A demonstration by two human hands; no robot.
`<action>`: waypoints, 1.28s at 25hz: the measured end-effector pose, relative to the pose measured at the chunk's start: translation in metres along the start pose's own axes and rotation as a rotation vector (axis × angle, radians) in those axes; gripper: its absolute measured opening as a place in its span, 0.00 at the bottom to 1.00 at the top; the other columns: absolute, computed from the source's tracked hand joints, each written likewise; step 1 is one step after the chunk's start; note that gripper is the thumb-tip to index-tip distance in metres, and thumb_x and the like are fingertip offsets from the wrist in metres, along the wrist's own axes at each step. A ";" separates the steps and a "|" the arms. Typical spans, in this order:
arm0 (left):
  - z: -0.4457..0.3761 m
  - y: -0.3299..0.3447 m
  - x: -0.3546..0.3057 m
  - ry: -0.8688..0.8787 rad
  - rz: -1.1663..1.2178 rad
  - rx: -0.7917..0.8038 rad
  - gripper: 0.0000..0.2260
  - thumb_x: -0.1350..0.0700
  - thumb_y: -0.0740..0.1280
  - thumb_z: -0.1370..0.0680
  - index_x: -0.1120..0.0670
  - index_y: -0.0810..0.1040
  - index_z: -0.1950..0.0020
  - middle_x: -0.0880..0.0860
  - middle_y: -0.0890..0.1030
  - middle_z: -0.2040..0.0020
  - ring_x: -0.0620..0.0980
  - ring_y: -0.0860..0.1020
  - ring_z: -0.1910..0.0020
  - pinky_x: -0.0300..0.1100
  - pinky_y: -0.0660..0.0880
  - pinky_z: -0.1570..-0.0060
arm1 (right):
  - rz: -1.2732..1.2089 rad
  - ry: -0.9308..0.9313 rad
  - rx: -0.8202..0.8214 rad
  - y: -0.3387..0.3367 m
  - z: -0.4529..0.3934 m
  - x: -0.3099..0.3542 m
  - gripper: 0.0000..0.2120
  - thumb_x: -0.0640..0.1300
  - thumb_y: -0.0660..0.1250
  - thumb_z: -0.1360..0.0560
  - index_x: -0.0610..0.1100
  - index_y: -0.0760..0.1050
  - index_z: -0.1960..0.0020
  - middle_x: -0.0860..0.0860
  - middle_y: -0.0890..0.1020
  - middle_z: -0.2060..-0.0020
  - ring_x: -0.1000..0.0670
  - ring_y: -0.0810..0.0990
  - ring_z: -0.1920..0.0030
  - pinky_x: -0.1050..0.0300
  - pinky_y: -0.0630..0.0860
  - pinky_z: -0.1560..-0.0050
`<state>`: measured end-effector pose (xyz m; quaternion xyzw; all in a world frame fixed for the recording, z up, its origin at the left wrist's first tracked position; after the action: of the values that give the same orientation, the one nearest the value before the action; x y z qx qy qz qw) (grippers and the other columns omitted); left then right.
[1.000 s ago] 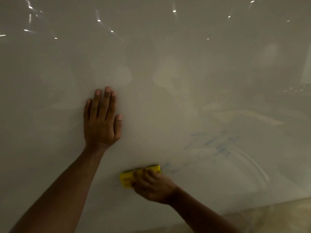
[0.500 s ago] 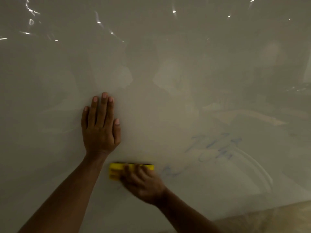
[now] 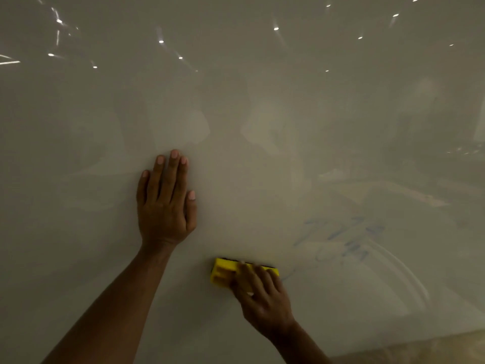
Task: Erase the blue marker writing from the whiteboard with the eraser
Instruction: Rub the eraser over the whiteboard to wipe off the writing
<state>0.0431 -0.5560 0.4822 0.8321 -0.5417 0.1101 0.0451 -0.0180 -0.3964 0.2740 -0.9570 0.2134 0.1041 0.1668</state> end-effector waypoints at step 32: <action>0.007 0.003 0.001 0.004 0.071 -0.024 0.28 0.51 0.58 0.14 0.58 0.62 0.13 0.57 0.64 0.14 0.60 0.63 0.15 0.59 0.59 0.18 | 0.162 -0.184 0.011 -0.066 -0.042 -0.096 0.19 0.44 0.81 0.27 0.50 0.82 0.38 0.39 0.83 0.35 0.37 0.84 0.43 0.43 0.78 0.40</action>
<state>0.0417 -0.5592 0.4750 0.8116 -0.5720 0.1068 0.0522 -0.0684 -0.3192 0.3565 -0.9221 0.2743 0.2035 0.1819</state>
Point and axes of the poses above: each hand's wrist, its own z-axis away from the middle knuckle, its own y-axis out of the palm, x = y × z, the point moved 9 cm from there along -z, towards the middle knuckle
